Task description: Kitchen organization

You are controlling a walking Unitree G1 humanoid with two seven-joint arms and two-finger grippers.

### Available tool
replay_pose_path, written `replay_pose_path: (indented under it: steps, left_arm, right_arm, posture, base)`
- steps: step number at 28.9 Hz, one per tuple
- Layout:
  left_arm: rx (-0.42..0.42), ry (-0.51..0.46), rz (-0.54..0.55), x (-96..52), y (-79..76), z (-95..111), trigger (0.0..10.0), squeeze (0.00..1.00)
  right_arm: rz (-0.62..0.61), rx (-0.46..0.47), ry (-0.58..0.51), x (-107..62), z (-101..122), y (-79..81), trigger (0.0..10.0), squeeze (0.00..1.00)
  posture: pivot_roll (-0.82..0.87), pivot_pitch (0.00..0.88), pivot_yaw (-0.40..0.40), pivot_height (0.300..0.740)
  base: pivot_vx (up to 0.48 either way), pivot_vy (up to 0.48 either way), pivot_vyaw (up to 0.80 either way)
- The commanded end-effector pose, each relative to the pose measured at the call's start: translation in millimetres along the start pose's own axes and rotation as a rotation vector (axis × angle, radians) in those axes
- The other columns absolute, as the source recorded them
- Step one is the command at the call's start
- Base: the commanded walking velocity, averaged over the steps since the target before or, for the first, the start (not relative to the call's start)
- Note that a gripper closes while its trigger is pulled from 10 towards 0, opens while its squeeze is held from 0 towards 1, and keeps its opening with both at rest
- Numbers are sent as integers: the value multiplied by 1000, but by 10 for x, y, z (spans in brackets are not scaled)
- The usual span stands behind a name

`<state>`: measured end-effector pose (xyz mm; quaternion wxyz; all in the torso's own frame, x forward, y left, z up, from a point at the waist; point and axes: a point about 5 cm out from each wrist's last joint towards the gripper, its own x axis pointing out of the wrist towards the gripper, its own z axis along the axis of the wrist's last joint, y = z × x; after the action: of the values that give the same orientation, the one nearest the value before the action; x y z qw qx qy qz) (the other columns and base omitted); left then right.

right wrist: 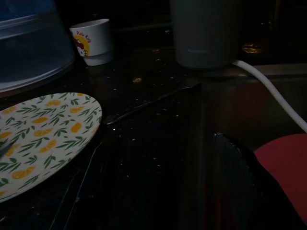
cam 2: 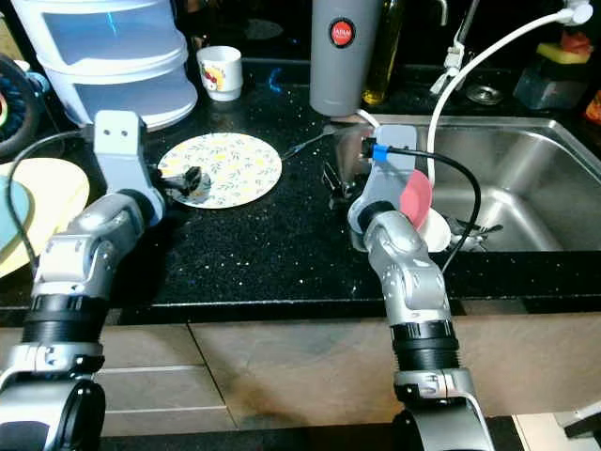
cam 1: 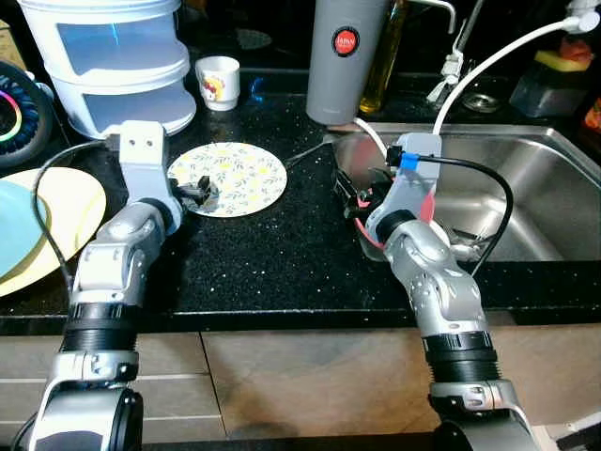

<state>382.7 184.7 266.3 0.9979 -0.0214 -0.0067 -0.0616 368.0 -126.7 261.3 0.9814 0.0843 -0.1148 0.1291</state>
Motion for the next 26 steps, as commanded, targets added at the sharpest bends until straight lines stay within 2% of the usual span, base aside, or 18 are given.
replay_pose_path:
  steps: [1,6,9,15,21,26]
  left_arm:
    - [-37,29,-6,54,39,2,10000,0]
    - [-93,48,11,133,73,60,10000,0]
    - [-76,48,48,159,116,93,10000,0]
    - [-60,-57,121,180,203,278,10000,0]
    - [-61,-21,164,208,287,252,10000,0]
    - [-81,14,148,226,286,202,10000,0]
  right_arm:
    - [4,1,-2,9,17,-6,10000,0]
    - [2,-1,-3,8,23,-13,10000,0]
    - [2,-2,-4,9,25,-18,10000,0]
    - [-3,5,-6,12,31,-30,10000,0]
    - [-4,8,-5,11,26,-31,10000,0]
    - [-5,9,-6,8,21,-32,10000,0]
  posture:
    - [21,162,-12,740]
    - [22,165,-9,740]
    - [23,166,-7,740]
    - [27,171,-5,740]
    - [28,173,-1,740]
    - [30,171,1,740]
  base:
    - [0,0,0]
    - [0,0,0]
    - [0,0,0]
    - [0,0,0]
    - [0,0,0]
    - [0,0,0]
